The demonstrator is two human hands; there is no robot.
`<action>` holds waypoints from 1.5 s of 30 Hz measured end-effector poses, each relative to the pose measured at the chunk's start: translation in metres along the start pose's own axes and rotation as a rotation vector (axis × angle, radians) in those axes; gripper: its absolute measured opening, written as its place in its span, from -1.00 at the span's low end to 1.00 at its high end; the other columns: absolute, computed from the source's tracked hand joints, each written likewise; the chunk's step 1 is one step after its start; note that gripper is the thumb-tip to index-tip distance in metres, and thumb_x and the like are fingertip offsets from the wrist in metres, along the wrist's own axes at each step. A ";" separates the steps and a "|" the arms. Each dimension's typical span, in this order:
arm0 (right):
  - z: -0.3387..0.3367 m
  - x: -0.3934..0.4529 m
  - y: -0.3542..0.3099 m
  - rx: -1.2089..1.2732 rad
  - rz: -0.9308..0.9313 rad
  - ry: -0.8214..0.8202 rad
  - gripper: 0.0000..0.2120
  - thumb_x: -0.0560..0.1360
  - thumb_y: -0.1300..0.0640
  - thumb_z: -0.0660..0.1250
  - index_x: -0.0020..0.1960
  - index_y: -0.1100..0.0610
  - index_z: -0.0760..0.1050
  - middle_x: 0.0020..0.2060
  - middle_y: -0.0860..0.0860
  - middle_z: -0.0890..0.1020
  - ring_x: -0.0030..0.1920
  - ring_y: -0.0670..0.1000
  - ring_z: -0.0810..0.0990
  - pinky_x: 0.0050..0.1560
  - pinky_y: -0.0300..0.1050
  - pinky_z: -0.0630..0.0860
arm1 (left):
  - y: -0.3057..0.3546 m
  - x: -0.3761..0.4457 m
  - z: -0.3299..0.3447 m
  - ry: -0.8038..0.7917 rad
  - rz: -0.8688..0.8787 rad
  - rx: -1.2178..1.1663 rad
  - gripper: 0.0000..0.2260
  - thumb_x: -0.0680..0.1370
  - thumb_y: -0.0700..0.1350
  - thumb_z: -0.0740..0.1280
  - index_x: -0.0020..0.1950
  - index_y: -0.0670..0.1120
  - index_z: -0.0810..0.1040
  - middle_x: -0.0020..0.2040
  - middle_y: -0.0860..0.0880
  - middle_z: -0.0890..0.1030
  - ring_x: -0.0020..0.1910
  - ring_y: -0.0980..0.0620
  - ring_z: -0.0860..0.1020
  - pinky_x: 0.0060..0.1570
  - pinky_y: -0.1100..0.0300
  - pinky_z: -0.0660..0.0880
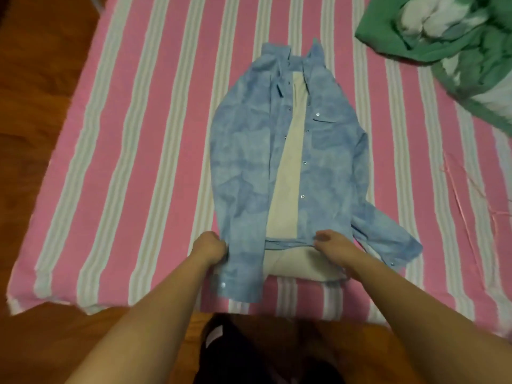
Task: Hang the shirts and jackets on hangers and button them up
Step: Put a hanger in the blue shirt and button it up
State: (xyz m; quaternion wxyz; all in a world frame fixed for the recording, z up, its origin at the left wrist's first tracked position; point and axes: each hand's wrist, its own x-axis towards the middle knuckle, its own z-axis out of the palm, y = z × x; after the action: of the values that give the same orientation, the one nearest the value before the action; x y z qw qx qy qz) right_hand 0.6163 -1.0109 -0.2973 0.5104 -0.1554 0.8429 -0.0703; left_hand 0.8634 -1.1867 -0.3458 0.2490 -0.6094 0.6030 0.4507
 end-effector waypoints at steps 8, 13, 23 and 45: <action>0.044 -0.004 -0.034 -0.054 0.068 0.106 -0.60 0.60 0.23 0.26 0.43 0.27 0.41 0.40 0.20 0.48 0.38 0.20 0.45 0.24 -0.14 0.33 | -0.108 0.022 -0.207 0.606 -0.180 0.340 -0.68 0.57 -0.21 0.26 0.31 -0.25 0.38 0.29 -0.38 0.48 0.30 -0.41 0.47 0.26 -0.20 0.42; 0.050 0.019 -0.028 -0.066 0.119 0.175 -0.57 0.58 0.20 0.29 0.43 0.27 0.39 0.38 0.24 0.48 0.35 0.23 0.46 0.28 -0.05 0.36 | -0.057 0.038 -0.149 0.604 0.260 0.424 -0.66 0.56 -0.13 0.33 0.29 -0.25 0.48 0.25 -0.38 0.47 0.24 -0.39 0.45 0.18 -0.21 0.44; 0.087 0.107 -0.002 -0.111 0.090 0.353 -0.59 0.51 -0.06 0.39 0.18 0.23 0.51 0.17 0.23 0.59 0.23 0.29 0.53 0.18 0.04 0.41 | -0.007 0.033 0.104 0.239 0.685 0.643 -0.54 0.43 -0.04 0.50 0.26 -0.13 0.50 0.05 -0.15 0.54 -0.01 -0.19 0.56 -0.19 0.00 0.51; 0.122 -0.036 0.001 -0.068 -0.465 -0.233 -0.60 0.49 0.32 0.26 0.24 -0.03 0.56 0.05 -0.16 0.63 0.03 -0.12 0.57 0.13 -0.18 0.52 | -0.071 0.019 0.025 0.288 0.369 0.501 -0.66 0.58 0.01 0.29 0.27 -0.06 0.31 0.21 -0.17 0.38 0.16 -0.25 0.39 0.04 -0.21 0.49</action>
State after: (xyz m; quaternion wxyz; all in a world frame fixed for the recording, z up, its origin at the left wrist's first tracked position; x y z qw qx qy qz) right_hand 0.7393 -0.9928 -0.3249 0.5687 -0.3689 0.7219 -0.1390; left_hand 0.9225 -1.1649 -0.3908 0.2175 -0.4672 0.8241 0.2352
